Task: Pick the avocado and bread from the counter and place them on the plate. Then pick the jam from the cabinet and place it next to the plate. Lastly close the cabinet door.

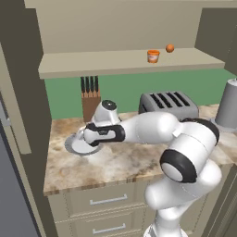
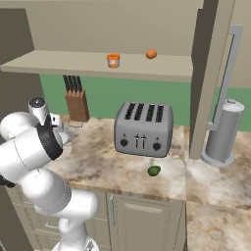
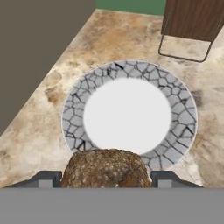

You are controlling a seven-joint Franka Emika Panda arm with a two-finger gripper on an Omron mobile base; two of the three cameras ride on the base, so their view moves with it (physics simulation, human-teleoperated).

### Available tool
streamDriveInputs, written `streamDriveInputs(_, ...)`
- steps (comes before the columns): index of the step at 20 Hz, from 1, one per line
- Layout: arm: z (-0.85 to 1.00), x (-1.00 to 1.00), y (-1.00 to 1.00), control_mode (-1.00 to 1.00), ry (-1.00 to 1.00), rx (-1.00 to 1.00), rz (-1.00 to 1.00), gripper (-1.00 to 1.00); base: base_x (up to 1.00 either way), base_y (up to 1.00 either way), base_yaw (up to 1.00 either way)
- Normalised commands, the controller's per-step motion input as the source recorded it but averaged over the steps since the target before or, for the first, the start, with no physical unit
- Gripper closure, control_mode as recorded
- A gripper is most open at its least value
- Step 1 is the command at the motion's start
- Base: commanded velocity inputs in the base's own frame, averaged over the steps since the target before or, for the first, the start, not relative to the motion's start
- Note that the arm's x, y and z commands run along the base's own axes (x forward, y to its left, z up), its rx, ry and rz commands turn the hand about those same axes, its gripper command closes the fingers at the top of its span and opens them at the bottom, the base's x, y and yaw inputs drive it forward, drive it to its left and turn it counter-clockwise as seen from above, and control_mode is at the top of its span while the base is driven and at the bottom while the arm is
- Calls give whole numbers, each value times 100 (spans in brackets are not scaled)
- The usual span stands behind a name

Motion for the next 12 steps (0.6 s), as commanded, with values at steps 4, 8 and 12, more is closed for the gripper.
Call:
streamDriveInputs(4,-26,0,9,-100,0,0,-1,100,0,0,0)
streamDriveInputs(8,-24,8,22,-100,0,-1,0,100,0,0,0)
streamDriveInputs(12,-16,10,21,-100,0,-1,0,100,0,0,0)
